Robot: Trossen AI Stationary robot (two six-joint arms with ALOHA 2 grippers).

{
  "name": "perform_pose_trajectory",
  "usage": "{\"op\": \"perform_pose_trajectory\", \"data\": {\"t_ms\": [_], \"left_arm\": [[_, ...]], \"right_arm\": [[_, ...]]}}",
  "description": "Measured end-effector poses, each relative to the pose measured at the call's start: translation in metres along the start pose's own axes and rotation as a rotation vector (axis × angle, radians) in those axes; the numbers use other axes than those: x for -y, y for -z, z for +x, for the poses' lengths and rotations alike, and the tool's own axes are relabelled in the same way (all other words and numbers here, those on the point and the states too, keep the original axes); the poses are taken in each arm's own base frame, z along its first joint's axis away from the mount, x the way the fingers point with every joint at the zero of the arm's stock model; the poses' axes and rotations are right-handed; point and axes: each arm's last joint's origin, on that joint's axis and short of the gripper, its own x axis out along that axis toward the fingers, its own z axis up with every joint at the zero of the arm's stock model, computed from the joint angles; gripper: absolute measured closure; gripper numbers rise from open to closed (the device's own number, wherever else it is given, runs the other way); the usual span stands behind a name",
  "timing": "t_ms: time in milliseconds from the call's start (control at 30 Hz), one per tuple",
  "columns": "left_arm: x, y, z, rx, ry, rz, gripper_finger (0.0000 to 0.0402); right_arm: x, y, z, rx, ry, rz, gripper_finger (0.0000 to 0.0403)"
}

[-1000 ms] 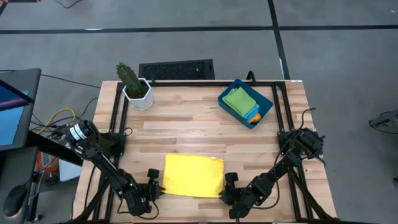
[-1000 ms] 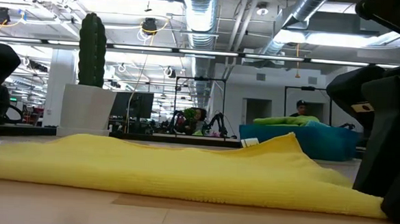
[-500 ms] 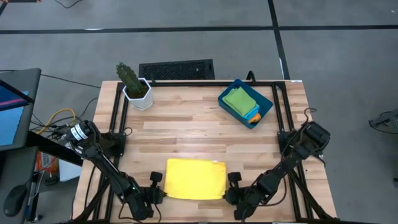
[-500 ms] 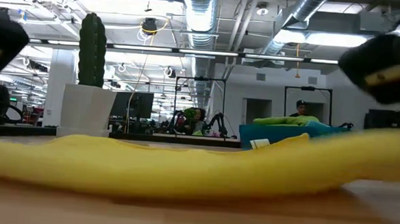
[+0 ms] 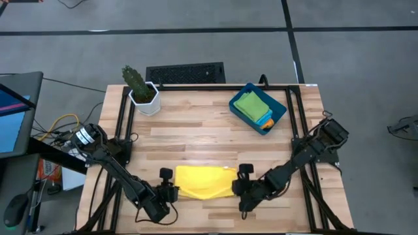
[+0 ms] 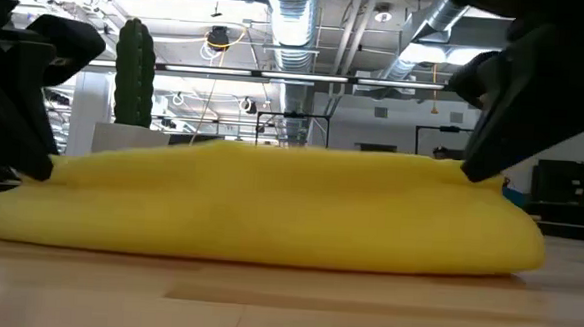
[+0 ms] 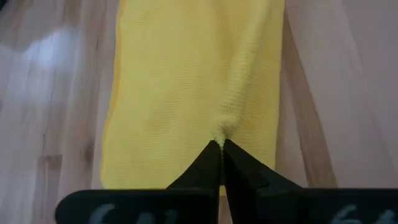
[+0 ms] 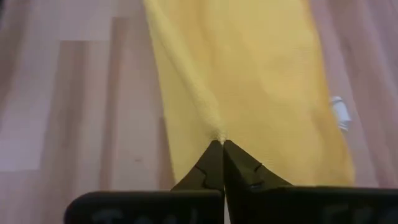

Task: Fold microfiber towels
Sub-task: Fold the yellow microfiber towel

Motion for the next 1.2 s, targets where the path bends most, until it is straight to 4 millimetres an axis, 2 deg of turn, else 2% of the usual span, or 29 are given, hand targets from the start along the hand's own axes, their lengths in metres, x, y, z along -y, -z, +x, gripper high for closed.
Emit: {"op": "perform_pose_trajectory", "data": {"t_ms": [133,433,800,1067,1200], "left_arm": [[-0.009,-0.002,-0.003,-0.018,-0.017,-0.001,0.0401],[-0.035,-0.011,-0.027,0.023,-0.070,-0.023,0.0401],[-0.055,-0.006,-0.008,-0.054,-0.120,-0.011,0.0401],[-0.059,0.002,-0.003,-0.079,-0.140,-0.018,0.0401],[-0.060,0.001,-0.002,-0.071,-0.154,-0.019,0.0401]], "right_arm": [[0.011,0.001,0.003,-0.051,0.046,-0.001,0.0391],[0.027,-0.003,0.009,-0.090,0.092,-0.037,0.0384],[0.060,-0.020,-0.010,-0.074,0.149,-0.047,0.0383],[0.074,-0.015,0.021,-0.166,0.170,-0.076,0.0382],[0.081,-0.016,0.025,-0.179,0.193,-0.067,0.0379]]}}
